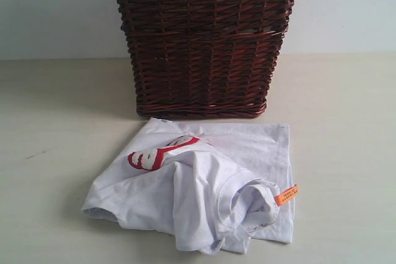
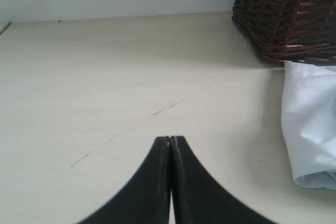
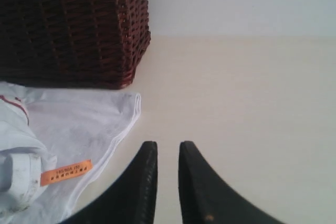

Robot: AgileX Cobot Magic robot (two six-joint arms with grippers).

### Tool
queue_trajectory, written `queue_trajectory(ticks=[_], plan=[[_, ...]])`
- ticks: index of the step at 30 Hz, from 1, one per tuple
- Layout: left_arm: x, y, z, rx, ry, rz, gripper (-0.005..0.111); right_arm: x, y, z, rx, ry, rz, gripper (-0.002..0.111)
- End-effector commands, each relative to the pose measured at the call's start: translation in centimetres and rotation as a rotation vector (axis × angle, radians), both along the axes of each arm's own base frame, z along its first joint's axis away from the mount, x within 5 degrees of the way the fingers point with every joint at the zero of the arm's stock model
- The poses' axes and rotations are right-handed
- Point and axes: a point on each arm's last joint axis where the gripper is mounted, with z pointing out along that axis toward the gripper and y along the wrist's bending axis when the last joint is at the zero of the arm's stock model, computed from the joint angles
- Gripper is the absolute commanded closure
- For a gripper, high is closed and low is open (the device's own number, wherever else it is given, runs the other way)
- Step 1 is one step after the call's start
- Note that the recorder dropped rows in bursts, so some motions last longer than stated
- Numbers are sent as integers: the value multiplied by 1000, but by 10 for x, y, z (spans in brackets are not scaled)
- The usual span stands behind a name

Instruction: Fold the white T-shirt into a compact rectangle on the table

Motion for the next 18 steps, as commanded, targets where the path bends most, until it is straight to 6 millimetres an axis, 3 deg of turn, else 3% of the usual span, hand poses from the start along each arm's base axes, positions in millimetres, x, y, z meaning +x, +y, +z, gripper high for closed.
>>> queue_trajectory(ticks=[1, 5, 7, 13, 18], plan=[[0, 0, 1, 6, -9, 2, 107, 35, 5, 5, 42, 283, -8, 92], [0, 0, 1, 6, -9, 2, 107, 85, 12, -5, 38, 593, -25, 92], [0, 0, 1, 6, -9, 2, 107, 101, 14, -12, 30, 696, -21, 92], [0, 0, 1, 6, -9, 2, 107, 151, 19, -10, 98, 669, -82, 92], [0, 0, 1, 6, -9, 2, 107, 168, 34, 0, -25, 859, 209, 92]])
